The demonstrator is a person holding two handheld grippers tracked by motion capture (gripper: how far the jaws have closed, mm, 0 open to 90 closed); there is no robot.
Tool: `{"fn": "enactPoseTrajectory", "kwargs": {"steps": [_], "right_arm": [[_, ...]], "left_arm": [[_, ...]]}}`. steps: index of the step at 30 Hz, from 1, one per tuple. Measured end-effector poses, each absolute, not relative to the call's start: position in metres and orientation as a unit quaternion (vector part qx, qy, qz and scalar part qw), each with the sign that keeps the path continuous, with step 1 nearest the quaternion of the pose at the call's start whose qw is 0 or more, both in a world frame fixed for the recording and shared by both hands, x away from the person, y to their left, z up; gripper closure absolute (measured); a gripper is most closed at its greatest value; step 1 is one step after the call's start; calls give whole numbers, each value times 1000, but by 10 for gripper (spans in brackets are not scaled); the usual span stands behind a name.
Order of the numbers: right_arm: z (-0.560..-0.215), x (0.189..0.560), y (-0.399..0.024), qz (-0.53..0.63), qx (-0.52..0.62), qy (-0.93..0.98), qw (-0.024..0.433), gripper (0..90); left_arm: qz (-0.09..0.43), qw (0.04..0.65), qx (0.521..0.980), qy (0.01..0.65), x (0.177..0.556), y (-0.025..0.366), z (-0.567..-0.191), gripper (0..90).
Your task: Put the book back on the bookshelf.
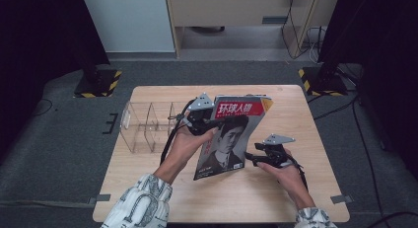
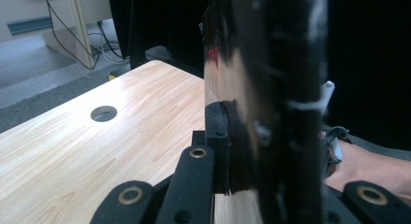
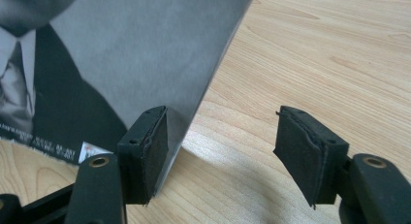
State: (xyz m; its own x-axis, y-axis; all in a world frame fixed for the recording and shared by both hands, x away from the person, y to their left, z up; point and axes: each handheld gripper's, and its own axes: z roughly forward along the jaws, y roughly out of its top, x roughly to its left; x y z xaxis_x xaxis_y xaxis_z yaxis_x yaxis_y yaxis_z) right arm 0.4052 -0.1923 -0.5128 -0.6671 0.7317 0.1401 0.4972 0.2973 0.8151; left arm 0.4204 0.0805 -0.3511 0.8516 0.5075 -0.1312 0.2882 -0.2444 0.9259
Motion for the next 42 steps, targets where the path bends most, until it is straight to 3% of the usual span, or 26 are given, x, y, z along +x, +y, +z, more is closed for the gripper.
{"fn": "enactPoseTrajectory", "kwargs": {"steps": [32,42], "right_arm": [[-516,406,-195,431,396,799,141,363],[-520,408,-200,395,410,804,170,339]], "left_arm": [[124,574,767,259,419,92,-340,863],[125,580,763,258,415,95,-338,863]]}}
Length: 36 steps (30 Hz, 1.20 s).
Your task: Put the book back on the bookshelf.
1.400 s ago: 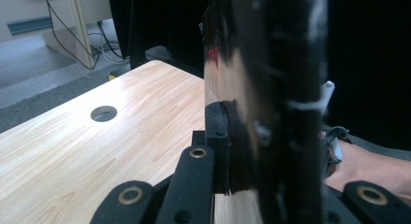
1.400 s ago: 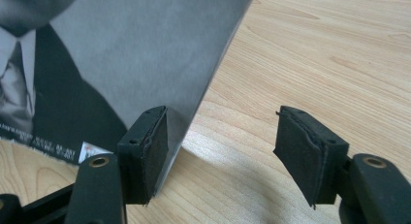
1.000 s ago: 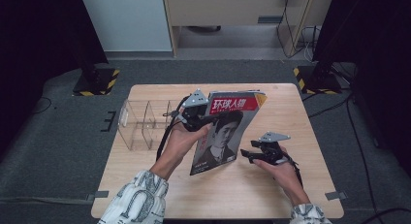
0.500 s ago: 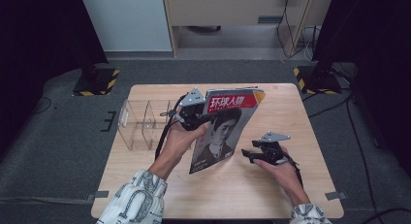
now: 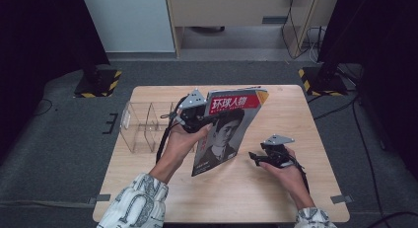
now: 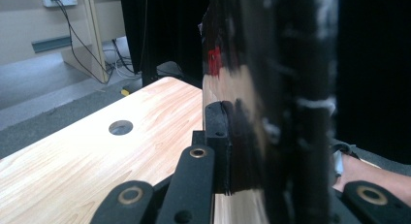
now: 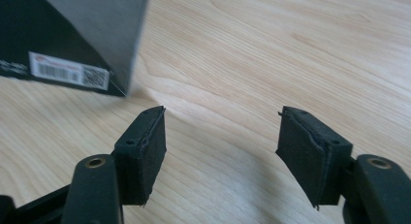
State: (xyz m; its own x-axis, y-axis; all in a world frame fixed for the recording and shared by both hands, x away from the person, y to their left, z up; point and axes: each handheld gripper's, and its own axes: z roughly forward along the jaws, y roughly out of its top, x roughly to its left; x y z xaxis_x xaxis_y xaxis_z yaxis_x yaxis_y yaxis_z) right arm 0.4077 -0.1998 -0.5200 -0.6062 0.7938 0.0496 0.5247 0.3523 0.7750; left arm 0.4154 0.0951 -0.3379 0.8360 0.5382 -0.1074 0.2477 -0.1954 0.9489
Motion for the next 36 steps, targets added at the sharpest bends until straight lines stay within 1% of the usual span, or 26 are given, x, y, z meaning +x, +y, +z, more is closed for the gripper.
{"fn": "enactPoseTrajectory", "kwargs": {"steps": [6,14,26,36], "right_arm": [[-524,409,-204,382,425,802,174,324],[-526,409,-205,374,432,802,174,317],[-528,410,-206,371,432,803,174,314],[-530,411,-207,367,440,801,175,293]], "left_arm": [[132,583,757,264,408,100,-333,863],[130,586,759,255,397,110,-329,864],[125,588,758,254,389,126,-334,864],[123,588,758,254,383,139,-339,864]]}}
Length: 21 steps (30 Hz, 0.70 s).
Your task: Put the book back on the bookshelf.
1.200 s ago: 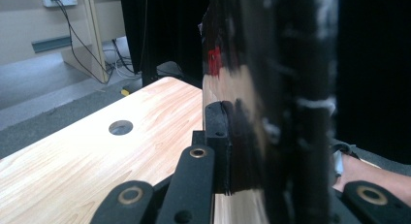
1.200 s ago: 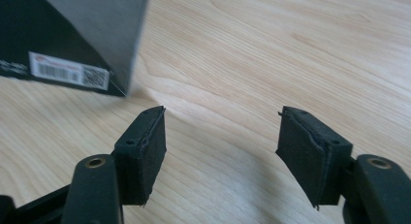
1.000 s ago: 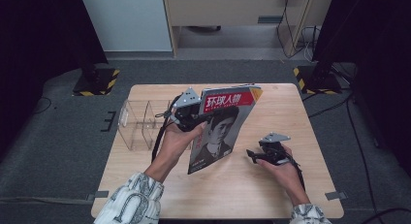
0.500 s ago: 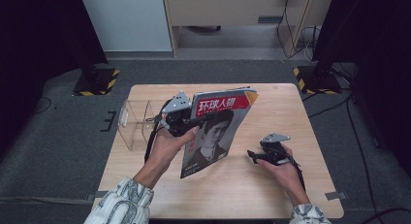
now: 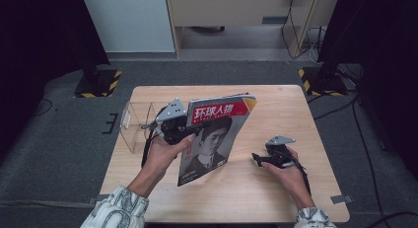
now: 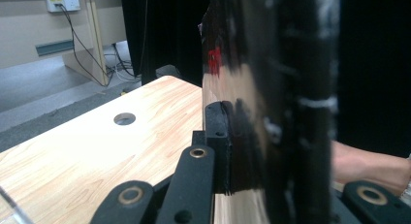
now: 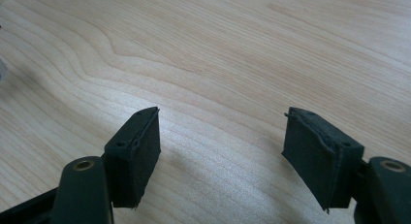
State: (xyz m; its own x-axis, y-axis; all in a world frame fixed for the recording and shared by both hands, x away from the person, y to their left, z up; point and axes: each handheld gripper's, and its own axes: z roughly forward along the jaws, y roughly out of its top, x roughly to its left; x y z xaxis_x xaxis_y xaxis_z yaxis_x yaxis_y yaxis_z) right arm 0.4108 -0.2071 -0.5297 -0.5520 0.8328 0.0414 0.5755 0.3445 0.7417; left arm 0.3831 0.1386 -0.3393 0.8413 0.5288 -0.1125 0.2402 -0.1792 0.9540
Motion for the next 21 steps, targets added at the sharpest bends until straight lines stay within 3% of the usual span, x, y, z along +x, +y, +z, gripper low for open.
{"fn": "enactPoseTrajectory", "kwargs": {"steps": [21], "right_arm": [[-534,412,-206,348,445,805,181,254]], "left_arm": [[119,597,751,257,375,162,-345,863]]}}
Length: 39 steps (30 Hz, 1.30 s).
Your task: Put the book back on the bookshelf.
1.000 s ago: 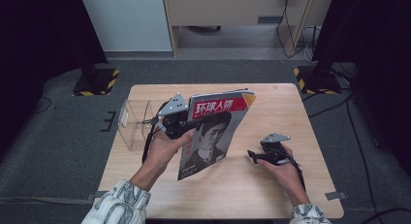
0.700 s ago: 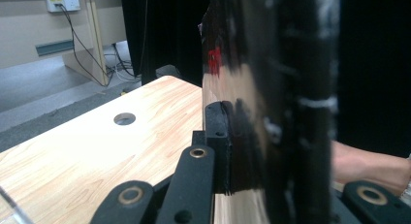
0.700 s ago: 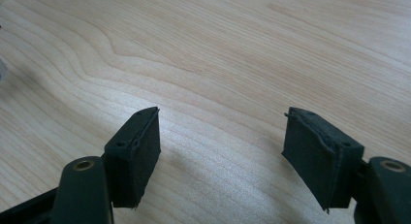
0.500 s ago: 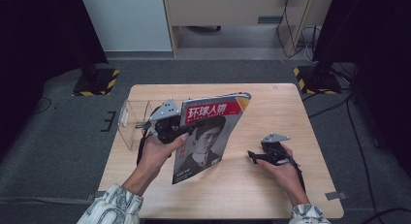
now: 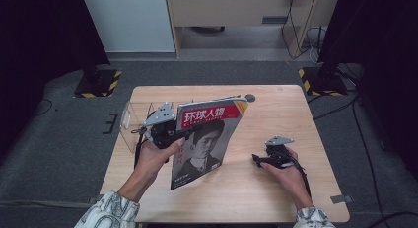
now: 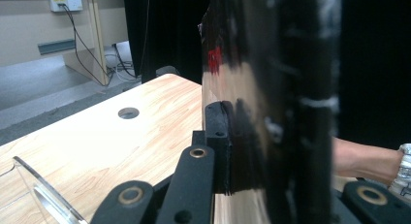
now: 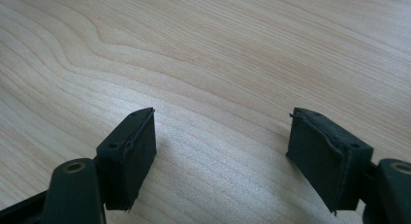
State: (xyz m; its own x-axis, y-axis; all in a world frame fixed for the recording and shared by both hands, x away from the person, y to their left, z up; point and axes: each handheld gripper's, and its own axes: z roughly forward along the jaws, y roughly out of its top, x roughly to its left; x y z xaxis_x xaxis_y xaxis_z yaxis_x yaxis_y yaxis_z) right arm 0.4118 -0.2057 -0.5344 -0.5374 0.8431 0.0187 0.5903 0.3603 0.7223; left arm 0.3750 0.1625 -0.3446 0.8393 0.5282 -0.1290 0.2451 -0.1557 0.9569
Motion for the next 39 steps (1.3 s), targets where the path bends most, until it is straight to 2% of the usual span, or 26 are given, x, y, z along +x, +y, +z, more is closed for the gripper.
{"fn": "enactPoseTrajectory", "kwargs": {"steps": [18,39], "right_arm": [[-538,410,-205,355,443,800,193,232],[-538,409,-205,355,444,800,194,232]], "left_arm": [[125,596,749,261,361,189,-346,863],[151,596,731,295,343,247,-355,864]]}}
